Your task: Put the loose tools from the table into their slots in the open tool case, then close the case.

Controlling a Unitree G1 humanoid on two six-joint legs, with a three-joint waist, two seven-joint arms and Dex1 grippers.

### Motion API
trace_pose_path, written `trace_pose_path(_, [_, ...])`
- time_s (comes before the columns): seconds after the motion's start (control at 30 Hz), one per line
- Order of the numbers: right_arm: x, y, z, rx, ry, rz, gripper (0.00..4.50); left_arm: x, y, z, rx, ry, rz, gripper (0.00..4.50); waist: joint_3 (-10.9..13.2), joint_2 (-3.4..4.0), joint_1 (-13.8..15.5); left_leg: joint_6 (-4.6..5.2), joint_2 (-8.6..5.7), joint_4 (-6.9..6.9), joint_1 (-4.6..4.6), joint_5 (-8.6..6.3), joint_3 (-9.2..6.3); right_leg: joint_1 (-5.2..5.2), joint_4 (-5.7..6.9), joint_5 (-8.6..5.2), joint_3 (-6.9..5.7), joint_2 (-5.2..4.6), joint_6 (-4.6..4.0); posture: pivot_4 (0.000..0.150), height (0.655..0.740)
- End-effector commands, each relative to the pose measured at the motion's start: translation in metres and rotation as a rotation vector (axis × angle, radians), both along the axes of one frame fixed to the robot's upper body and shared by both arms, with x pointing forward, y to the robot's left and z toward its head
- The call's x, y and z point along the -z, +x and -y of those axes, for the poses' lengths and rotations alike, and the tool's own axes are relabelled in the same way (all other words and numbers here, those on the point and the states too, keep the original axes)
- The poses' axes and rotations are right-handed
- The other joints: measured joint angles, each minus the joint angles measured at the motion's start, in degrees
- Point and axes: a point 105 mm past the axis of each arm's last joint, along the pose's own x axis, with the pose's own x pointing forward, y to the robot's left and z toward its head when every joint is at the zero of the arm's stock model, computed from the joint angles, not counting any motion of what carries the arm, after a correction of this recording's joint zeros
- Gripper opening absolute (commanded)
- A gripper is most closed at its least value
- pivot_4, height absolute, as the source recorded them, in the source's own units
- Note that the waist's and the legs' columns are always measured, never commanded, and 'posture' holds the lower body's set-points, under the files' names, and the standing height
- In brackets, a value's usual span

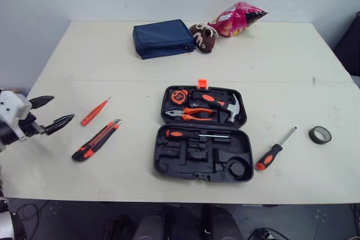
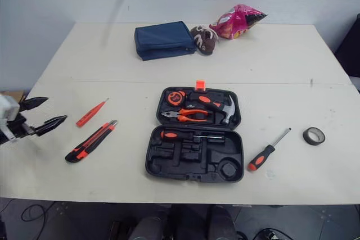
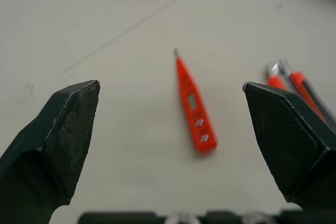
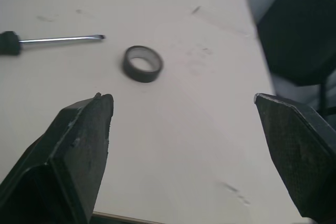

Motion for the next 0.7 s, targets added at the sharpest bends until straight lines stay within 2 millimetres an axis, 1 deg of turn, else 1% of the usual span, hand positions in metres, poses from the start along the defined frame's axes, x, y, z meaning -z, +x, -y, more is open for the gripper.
trace_pose_path(0.03, [-0.009, 0.020, -0.038, -0.048, 0.172, -0.059, 4.50, -0.013, -0.002, 0.042, 0.156, 0.028, 0.034, 4.45, 0.0, -0.06, 0.0, 0.00, 0.00, 0.00, 0.00, 0.00, 0.00, 0.00, -0.03, 0.00, 0.00, 0.00, 0.00, 0.150, 0.7400])
trace_pose_path(0.1, [-0.004, 0.027, -0.065, -0.096, 0.284, -0.136, 4.50, -0.016, -0.001, 0.074, 0.256, 0.033, 0.042, 4.45, 0.0, -0.05, 0.2, 0.00, 0.00, -0.01, 0.00, 0.00, -0.01, 0.00, -0.27, -0.01, -0.02, 0.04, -0.03, 0.150, 0.7400])
trace_pose_path(0.13, [-0.001, 0.029, -0.073, -0.108, 0.317, -0.187, 4.50, -0.020, -0.001, 0.088, 0.297, 0.020, 0.056, 4.45, 0.0, -0.05, 0.3, 0.01, 0.01, -0.05, 0.01, 0.00, -0.01, 0.00, -0.28, -0.02, -0.02, 0.06, -0.04, 0.150, 0.7400])
trace_pose_path(0.23, [0.008, 0.032, -0.084, -0.094, 0.371, -0.297, 4.50, -0.029, -0.003, 0.117, 0.378, -0.012, 0.081, 4.45, 0.0, -0.13, 0.8, 0.21, 0.01, -0.02, -0.04, 0.10, 0.01, 0.01, -0.31, -0.01, -0.01, 0.08, -0.02, 0.150, 0.7400])
trace_pose_path(0.27, [0.011, 0.036, -0.092, -0.102, 0.422, -0.329, 4.50, -0.029, -0.008, 0.132, 0.435, -0.022, 0.075, 4.45, 0.0, -0.19, 0.9, 0.22, 0.01, 0.00, -0.04, 0.10, 0.02, 0.01, -0.33, -0.01, -0.01, 0.09, -0.02, 0.150, 0.7400])
trace_pose_path(0.33, [0.015, 0.041, -0.100, -0.094, 0.480, -0.385, 4.50, -0.029, -0.016, 0.152, 0.511, -0.029, 0.056, 4.45, 0.0, -0.24, 0.9, 0.27, 0.01, 0.00, -0.04, 0.13, 0.02, 0.04, -0.35, 0.00, 0.00, 0.13, -0.01, 0.150, 0.7400])
trace_pose_path(0.37, [0.017, 0.047, -0.104, -0.078, 0.481, -0.398, 4.50, -0.029, -0.021, 0.162, 0.548, -0.038, 0.046, 4.45, 0.0, -0.26, 0.9, 0.30, 0.01, 0.01, -0.04, 0.14, 0.02, 0.05, -0.35, 0.00, 0.00, 0.12, 0.00, 0.150, 0.7400])
trace_pose_path(0.43, [0.021, 0.057, -0.109, -0.029, 0.515, -0.412, 4.50, -0.031, -0.027, 0.173, 0.585, -0.044, 0.034, 4.45, 0.0, -0.27, 1.0, 0.31, 0.01, 0.02, -0.03, 0.16, 0.01, 0.06, -0.35, 0.00, -0.01, 0.16, 0.00, 0.150, 0.7400])
trace_pose_path(0.53, [0.021, 0.071, -0.112, 0.028, 0.516, -0.401, 4.50, -0.031, -0.031, 0.180, 0.603, -0.062, 0.022, 4.45, 0.0, -0.26, 1.0, 0.31, 0.02, 0.03, -0.04, 0.21, 0.03, 0.05, -0.33, 0.00, 0.00, 0.30, 0.00, 0.150, 0.7400])
trace_pose_path(0.6, [0.021, 0.077, -0.113, 0.072, 0.542, -0.386, 4.50, -0.029, -0.034, 0.183, 0.611, -0.072, 0.009, 4.45, 0.0, -0.26, 1.0, 0.31, 0.05, 0.06, -0.06, 0.31, 0.04, 0.07, -0.27, 0.00, 0.04, 0.60, 0.00, 0.150, 0.7400])
trace_pose_path(0.7, [0.023, 0.085, -0.126, 0.098, 0.606, -0.400, 4.50, -0.022, -0.043, 0.192, 0.648, -0.064, -0.022, 4.45, 0.0, -0.26, 1.0, 0.31, 0.08, 0.08, -0.06, 0.32, 0.07, 0.10, -0.25, 0.01, 0.09, 0.79, 0.01, 0.150, 0.7400])
